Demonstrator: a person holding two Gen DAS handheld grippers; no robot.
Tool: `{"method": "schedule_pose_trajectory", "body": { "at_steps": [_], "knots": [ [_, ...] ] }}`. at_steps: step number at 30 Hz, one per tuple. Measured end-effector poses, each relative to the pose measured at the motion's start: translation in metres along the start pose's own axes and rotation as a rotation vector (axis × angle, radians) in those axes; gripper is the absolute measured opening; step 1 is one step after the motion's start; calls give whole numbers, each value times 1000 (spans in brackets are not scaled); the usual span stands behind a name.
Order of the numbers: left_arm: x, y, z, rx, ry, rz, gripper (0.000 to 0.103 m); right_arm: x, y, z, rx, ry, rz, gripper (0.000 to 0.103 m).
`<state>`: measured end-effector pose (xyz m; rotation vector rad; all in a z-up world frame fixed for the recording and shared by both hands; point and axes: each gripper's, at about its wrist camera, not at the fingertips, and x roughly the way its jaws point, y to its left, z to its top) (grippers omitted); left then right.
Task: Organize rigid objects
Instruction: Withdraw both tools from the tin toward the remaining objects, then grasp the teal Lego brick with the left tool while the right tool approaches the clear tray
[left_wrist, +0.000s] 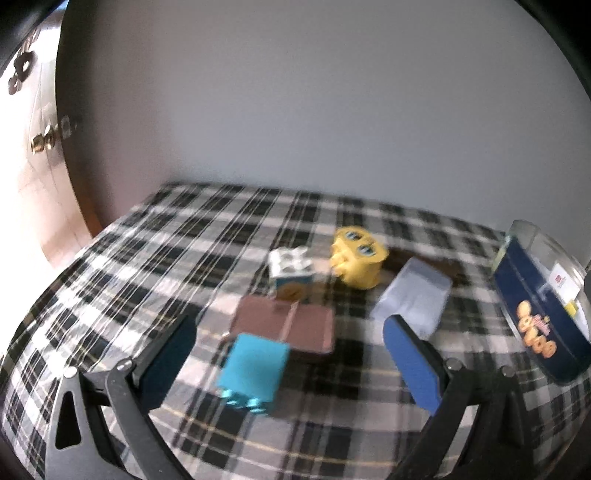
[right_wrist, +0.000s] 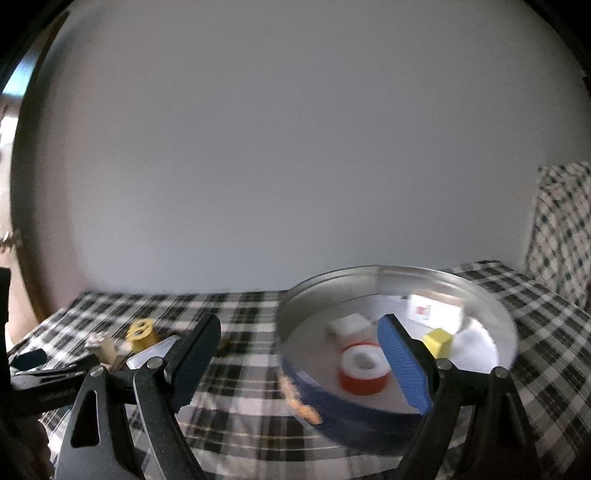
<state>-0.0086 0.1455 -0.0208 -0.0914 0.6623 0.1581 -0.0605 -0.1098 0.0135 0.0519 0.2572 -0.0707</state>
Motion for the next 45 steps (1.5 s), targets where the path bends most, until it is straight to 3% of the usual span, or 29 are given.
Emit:
{"method": "schedule_pose_trajectory", "body": {
  "at_steps": [4,10,15,19,21,23,26,29,37,45],
  "knots": [
    [8,16,-3,-8,56,29,101,4,23,-2,-28,32,62,88],
    [20,28,-8,0,142,-3,100,20,52,-5,-31,150,141,89],
    [35,42,-12,-46,225,-33,86,44,73,-11,-62,260,203,88],
    [32,48,-13,-60,214,-60,85,58,84,-18,-71,359,265,88],
    [32,46,-13,-49,211,-66,77,58,86,-20,-64,364,292,88],
    [30,46,-13,-45,200,-93,52,58,89,-20,-73,367,303,88],
    [31,47,-11,-48,198,-113,33,65,91,-20,-78,382,306,88],
    [30,54,-10,-82,192,-140,31,75,93,-20,-125,408,337,89],
    [17,62,-4,-110,98,-129,31,109,122,-26,-454,451,383,88],
    [16,68,-1,-154,81,-166,31,147,126,-22,-456,527,477,89]
  ]
}}
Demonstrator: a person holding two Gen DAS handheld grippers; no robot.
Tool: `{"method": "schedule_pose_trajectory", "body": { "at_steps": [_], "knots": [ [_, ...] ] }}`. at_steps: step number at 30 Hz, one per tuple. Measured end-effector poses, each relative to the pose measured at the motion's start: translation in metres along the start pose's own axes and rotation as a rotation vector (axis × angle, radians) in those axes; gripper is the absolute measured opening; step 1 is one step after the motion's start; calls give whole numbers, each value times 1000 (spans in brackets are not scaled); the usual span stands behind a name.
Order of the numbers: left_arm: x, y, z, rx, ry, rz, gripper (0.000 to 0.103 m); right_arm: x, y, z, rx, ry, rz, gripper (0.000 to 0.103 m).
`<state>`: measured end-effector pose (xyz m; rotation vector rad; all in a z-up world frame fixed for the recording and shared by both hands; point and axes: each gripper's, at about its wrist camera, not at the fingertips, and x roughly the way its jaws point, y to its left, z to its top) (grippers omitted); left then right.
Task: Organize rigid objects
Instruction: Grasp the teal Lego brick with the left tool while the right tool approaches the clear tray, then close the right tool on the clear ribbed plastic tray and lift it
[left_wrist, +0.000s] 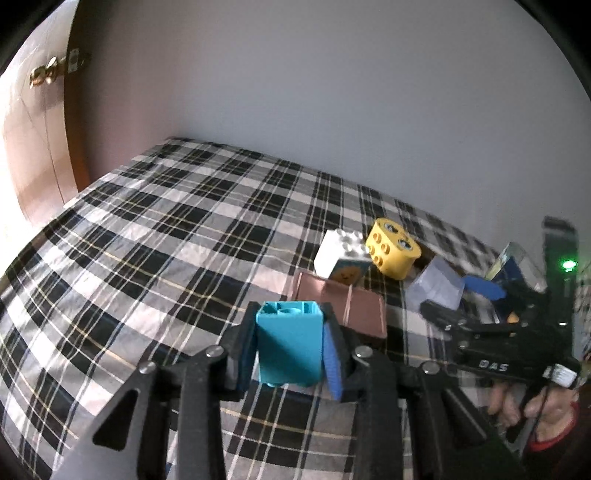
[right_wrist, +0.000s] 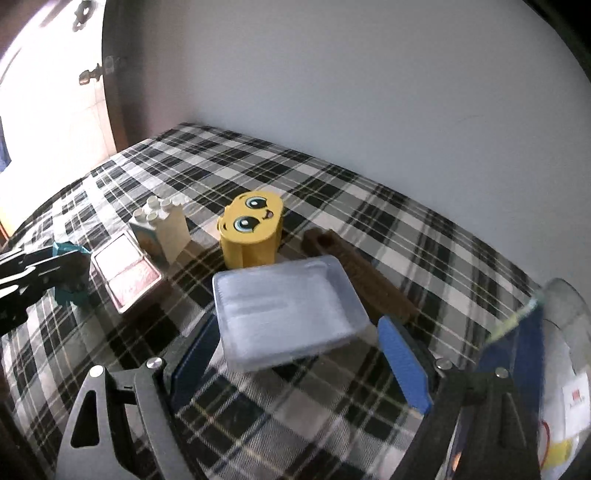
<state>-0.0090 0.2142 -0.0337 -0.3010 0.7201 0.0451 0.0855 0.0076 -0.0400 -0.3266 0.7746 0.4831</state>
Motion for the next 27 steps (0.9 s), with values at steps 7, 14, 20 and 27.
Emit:
{"method": "schedule_pose_trajectory", "body": {
  "at_steps": [7,14,20,27],
  "knots": [
    [0,4,2,-24,-12,6,31,14,-7,3,63,57,91,83],
    [0,8,4,-53,-30,-6,31,-5,-14,-4,148,-23,107,82],
    [-14,-3,5,-13,-135,-17,31,-54,-7,-16,190,-197,73,82],
    [-22,0,6,-39,-173,-83,31,-93,6,-37,190,-299,-68,82]
  ]
}}
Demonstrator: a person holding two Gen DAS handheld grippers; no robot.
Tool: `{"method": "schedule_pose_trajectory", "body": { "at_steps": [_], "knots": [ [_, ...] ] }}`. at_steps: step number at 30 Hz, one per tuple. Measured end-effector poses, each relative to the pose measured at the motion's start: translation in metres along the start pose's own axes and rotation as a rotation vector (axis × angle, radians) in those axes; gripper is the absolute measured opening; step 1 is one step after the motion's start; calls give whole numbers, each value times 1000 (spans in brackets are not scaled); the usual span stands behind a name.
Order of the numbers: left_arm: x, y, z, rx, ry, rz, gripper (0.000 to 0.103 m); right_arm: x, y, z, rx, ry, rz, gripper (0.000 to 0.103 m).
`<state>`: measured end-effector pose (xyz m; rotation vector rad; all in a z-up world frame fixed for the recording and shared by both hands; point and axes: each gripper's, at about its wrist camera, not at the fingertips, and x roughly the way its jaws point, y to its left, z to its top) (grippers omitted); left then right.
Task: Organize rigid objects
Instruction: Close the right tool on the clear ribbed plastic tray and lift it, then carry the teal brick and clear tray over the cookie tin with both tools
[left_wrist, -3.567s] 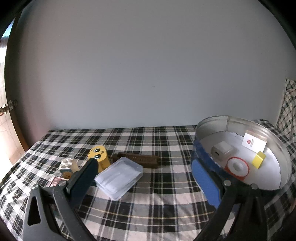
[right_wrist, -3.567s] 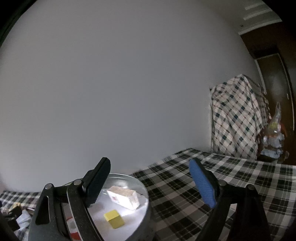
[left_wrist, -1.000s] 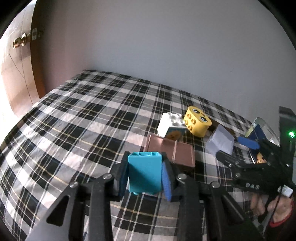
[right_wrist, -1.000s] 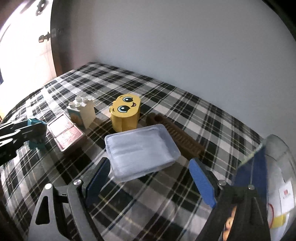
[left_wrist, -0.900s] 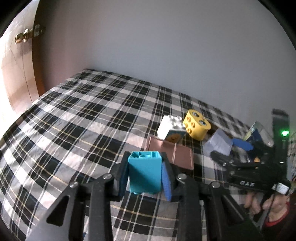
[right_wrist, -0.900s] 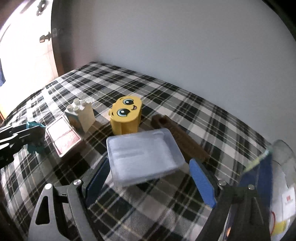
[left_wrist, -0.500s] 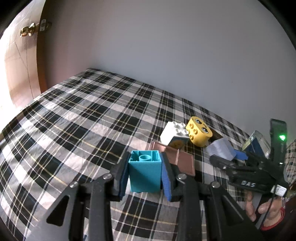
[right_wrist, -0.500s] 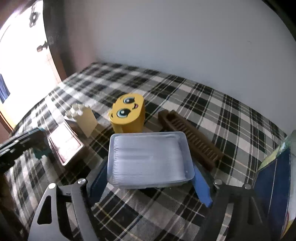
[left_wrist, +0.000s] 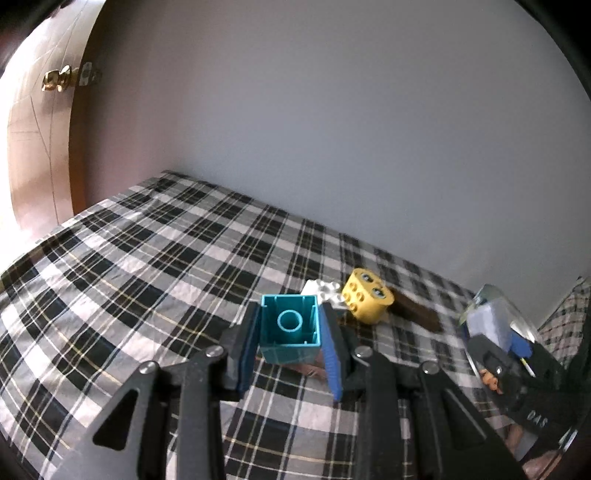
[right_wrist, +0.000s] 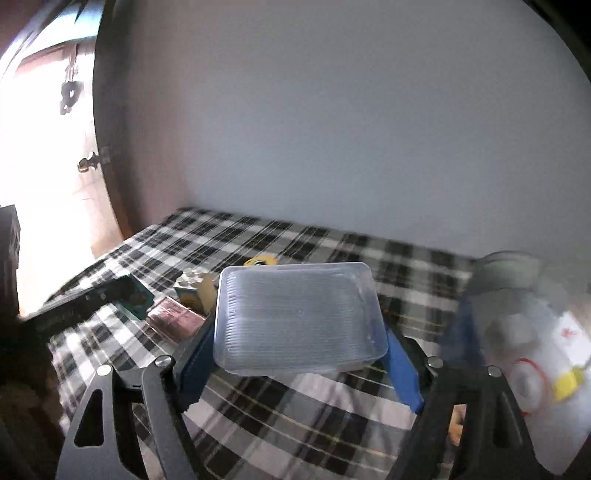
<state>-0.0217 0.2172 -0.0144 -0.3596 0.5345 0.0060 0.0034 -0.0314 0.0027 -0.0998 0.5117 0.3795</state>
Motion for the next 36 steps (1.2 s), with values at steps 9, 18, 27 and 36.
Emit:
{"method": "schedule_pose_trajectory", "body": {
  "at_steps": [9,18,27,36],
  "knots": [
    [-11,-16,0,56,-84,-15,31,-48,-2,0,-10,-178,-55,82],
    [-23,-37,1,52,-132,-26,31,-66,-23,5,57,-216,29,82],
    [-28,-71,-2,99,-155,-29,31,-75,-35,6,90,-246,-1,82],
    [-27,-111,0,135,-162,-70,31,-88,-52,3,104,-277,-54,82]
  ]
}}
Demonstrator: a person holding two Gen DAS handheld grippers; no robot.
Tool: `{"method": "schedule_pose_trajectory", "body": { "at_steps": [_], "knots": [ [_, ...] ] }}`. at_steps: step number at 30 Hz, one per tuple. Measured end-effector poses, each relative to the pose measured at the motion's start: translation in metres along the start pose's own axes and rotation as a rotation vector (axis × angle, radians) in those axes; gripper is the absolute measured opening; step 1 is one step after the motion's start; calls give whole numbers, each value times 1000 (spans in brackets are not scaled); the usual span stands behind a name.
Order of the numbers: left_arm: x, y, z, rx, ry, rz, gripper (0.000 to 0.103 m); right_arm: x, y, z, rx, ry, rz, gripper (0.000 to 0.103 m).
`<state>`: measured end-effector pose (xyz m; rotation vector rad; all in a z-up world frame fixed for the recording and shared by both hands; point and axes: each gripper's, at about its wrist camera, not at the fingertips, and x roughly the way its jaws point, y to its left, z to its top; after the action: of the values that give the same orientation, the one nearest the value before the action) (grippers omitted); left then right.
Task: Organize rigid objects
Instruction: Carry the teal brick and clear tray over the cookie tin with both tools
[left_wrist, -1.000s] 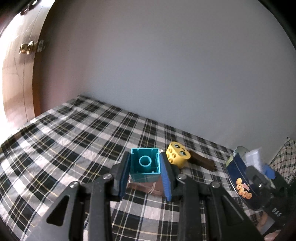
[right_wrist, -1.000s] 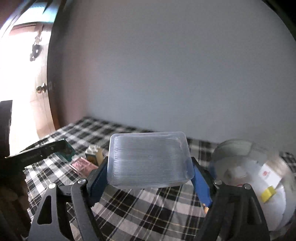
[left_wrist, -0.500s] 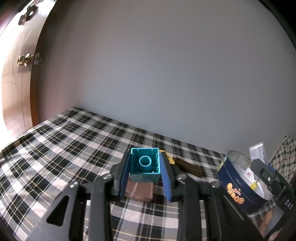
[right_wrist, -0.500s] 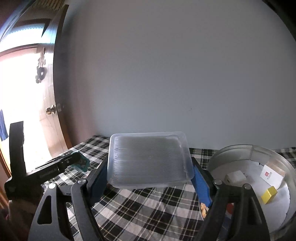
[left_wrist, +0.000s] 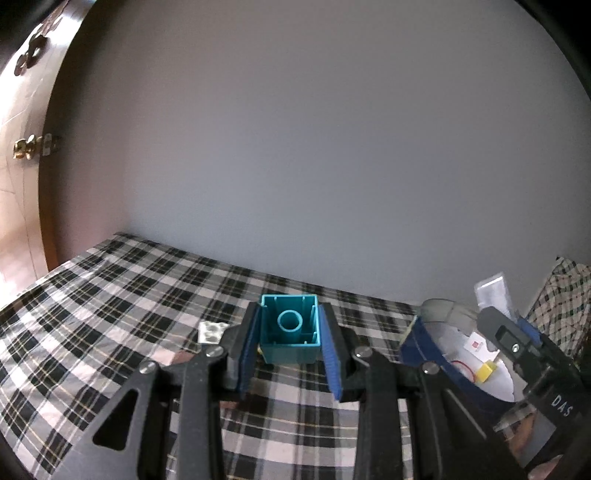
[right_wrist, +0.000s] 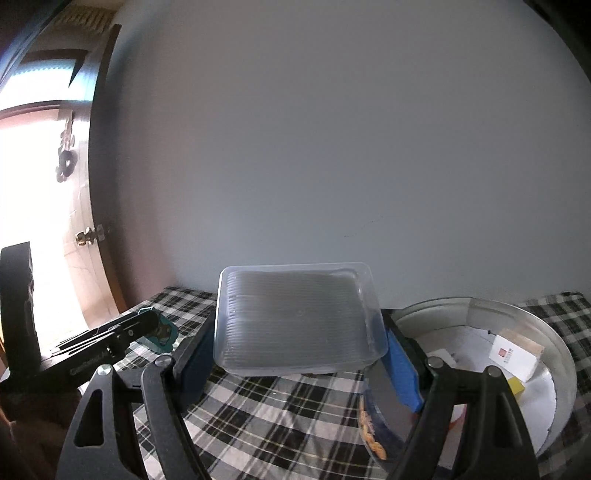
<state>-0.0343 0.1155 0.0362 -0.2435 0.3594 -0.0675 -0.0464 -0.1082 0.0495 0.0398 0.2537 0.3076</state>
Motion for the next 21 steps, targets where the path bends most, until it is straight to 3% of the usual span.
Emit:
{"method": "schedule_pose_trajectory", "body": {
  "at_steps": [21],
  "knots": [
    [4,-73,6,89,-31,-76,31,-21,-68,3,10,-40,-148,82]
  ]
}}
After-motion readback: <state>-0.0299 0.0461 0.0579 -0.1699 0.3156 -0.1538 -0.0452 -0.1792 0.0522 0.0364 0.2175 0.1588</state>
